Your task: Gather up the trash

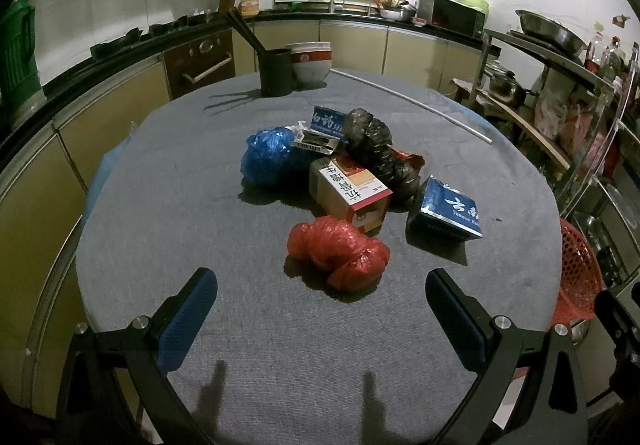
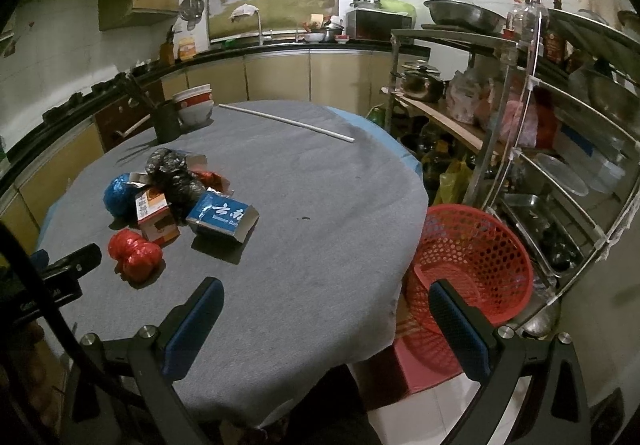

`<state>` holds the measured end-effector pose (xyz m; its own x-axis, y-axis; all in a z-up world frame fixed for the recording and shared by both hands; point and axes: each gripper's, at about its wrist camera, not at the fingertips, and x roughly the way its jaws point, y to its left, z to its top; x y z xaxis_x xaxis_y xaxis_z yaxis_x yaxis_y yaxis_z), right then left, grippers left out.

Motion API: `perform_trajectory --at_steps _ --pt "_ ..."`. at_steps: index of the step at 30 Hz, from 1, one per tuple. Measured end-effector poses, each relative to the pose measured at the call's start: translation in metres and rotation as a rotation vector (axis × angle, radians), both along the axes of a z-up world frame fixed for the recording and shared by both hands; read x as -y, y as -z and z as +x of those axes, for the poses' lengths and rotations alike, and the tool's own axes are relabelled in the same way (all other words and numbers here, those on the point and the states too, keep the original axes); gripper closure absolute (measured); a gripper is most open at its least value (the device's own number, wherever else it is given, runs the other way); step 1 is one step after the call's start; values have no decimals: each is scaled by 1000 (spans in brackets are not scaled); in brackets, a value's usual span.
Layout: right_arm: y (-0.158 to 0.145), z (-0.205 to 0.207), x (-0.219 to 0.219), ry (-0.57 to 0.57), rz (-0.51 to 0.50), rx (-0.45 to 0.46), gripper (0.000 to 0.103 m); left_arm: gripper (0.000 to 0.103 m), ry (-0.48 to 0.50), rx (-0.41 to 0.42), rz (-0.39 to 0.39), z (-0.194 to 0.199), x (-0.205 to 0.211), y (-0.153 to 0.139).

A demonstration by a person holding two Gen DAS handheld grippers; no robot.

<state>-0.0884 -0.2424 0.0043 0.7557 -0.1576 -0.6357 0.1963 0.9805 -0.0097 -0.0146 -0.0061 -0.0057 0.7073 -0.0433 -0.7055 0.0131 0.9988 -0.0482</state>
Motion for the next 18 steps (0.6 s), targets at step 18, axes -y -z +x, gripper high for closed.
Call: perform_trajectory --at_steps 18 --pt "12 71 -2 -383 157 -63 0 0 -73 -96 -42 10 -34 33"
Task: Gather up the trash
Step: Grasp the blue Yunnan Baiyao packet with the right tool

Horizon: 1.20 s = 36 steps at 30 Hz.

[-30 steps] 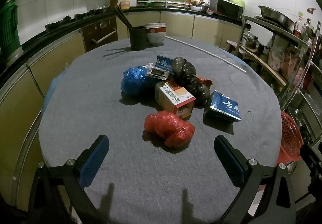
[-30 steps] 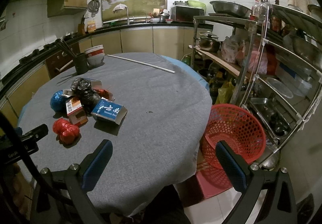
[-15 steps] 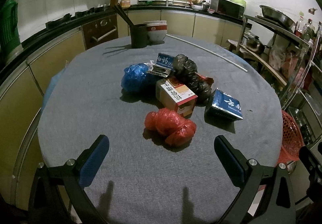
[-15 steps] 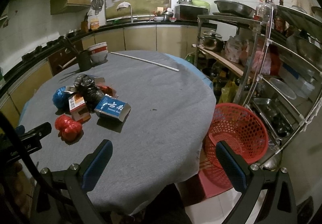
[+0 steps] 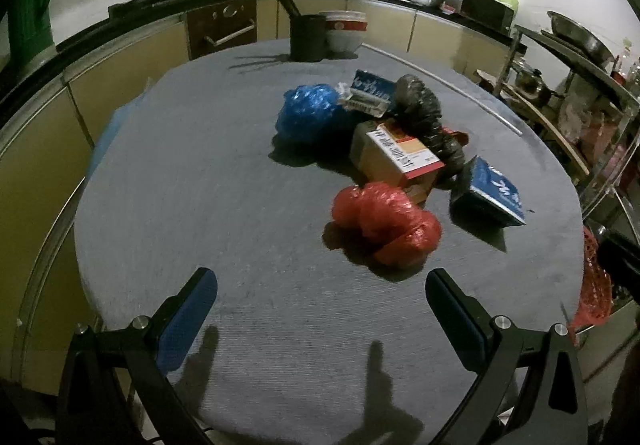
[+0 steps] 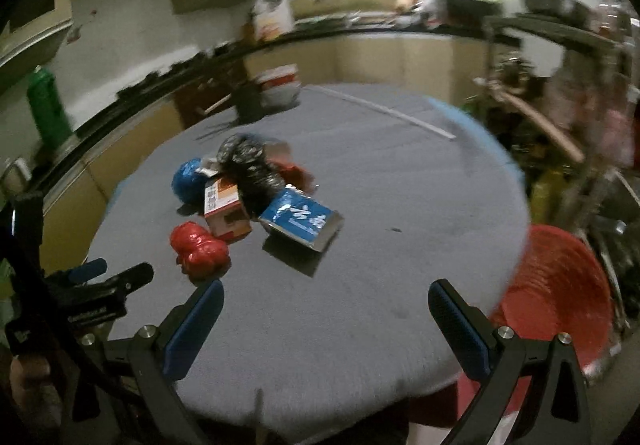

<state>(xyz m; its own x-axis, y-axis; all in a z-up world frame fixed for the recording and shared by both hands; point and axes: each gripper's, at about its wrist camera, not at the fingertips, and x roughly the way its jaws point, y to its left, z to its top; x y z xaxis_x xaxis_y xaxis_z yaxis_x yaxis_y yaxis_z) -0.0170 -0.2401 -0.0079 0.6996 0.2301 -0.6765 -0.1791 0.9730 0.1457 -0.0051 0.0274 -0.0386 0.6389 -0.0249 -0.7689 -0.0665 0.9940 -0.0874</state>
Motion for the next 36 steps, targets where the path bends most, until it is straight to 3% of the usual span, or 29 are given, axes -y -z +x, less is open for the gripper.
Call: perform_trajectory --at_steps 6,17,20,22,23,28,35,36 --pt "22 66 -19 -221 -12 -98 0 0 17 -24 -1 8 3 9" --pt "48 133 -45 -405 -105 -167 0 0 26 -68 -33 40 8 21" --pt "55 144 -48 -421 -106 -184 1 0 42 -70 -38 49 17 21" --pt "59 149 -48 -430 -91 -197 14 0 49 -74 -41 56 22 21" --pt "62 152 -47 -440 -63 -212 30 0 50 -74 -42 58 25 20" --pt "64 156 -41 -407 -22 -210 31 0 30 -85 -67 70 33 20" --pt "54 125 -2 -293 74 -173 33 0 -16 -114 -58 82 45 27" --pt "53 124 0 -281 84 -170 33 8 -23 -121 -53 84 45 29"
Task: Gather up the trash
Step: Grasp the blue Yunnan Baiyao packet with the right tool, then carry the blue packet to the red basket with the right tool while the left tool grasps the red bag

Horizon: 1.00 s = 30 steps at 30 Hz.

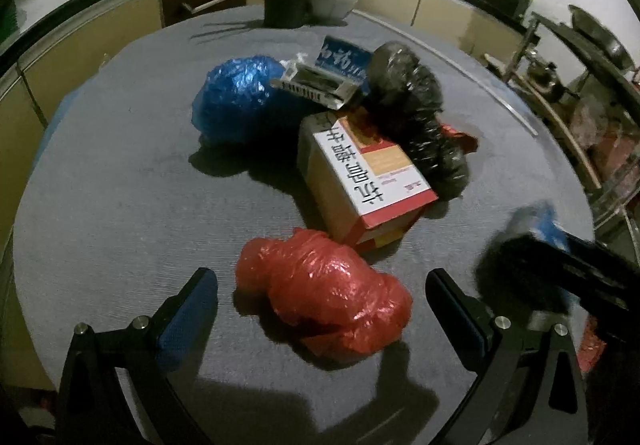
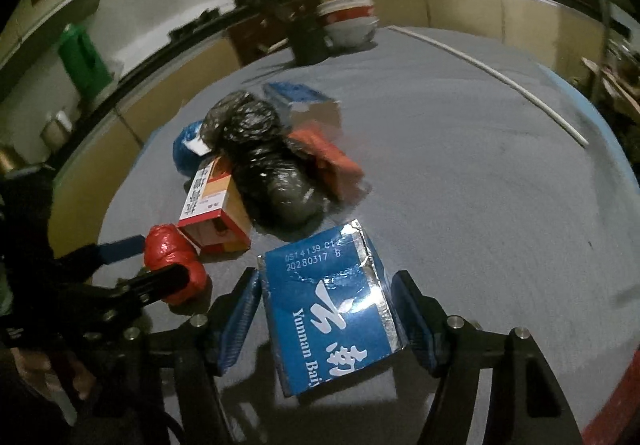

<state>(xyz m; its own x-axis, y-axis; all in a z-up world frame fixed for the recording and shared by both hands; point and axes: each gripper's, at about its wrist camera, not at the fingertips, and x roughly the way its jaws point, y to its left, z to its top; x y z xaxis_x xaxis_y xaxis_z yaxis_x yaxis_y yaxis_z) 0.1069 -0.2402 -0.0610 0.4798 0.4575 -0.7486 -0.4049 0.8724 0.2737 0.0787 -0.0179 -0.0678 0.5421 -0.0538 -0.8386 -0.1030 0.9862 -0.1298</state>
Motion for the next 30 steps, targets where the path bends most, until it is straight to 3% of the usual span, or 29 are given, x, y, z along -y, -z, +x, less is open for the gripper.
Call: perform_trajectory --at_steps 2,6,13,14,30 --pt "-2 -9 12 35 24 4 33 29 5 -20 -22 3 0 6" --pt "-6 -27 31 94 58 12 33 38 6 -8 -22 0 0 4" --pt "-9 -55 61 191 136 23 33 44 32 12 2 -16 0 -4" --pt "-11 -61 65 205 140 27 33 49 37 15 1 -18 0 -5" --pt "-20 -134 206 550 169 80 33 49 171 103 29 -36 51 -35"
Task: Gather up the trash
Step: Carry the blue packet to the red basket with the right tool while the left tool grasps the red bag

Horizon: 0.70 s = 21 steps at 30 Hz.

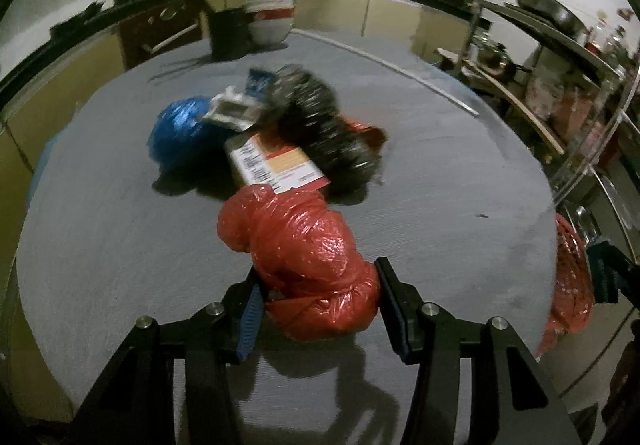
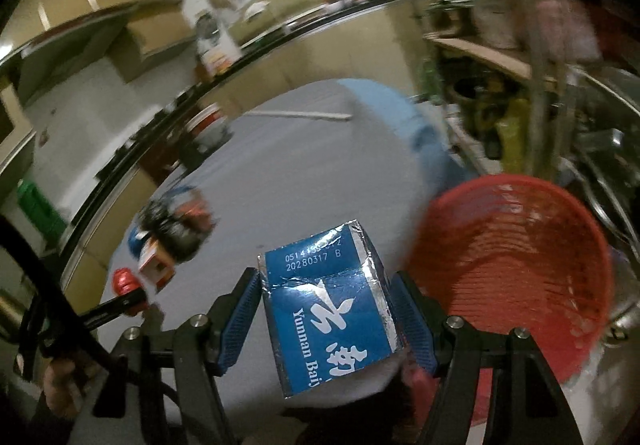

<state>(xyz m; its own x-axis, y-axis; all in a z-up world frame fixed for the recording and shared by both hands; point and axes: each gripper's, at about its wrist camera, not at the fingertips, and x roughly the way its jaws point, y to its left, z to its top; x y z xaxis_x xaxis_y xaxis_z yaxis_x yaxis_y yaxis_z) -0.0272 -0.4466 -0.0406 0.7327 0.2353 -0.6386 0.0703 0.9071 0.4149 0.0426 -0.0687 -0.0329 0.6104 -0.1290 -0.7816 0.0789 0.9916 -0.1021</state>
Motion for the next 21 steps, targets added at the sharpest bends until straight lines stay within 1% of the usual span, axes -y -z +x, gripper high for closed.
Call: perform_trajectory --at_steps 6,12,21 --pt "10 -6 47 104 -3 -25 33 49 64 35 14 2 23 -9" --pt "27 2 78 170 -6 -68 33 49 127 51 15 3 47 -13" --pt "57 15 104 233 -18 -144 33 50 220 66 17 9 90 -17"
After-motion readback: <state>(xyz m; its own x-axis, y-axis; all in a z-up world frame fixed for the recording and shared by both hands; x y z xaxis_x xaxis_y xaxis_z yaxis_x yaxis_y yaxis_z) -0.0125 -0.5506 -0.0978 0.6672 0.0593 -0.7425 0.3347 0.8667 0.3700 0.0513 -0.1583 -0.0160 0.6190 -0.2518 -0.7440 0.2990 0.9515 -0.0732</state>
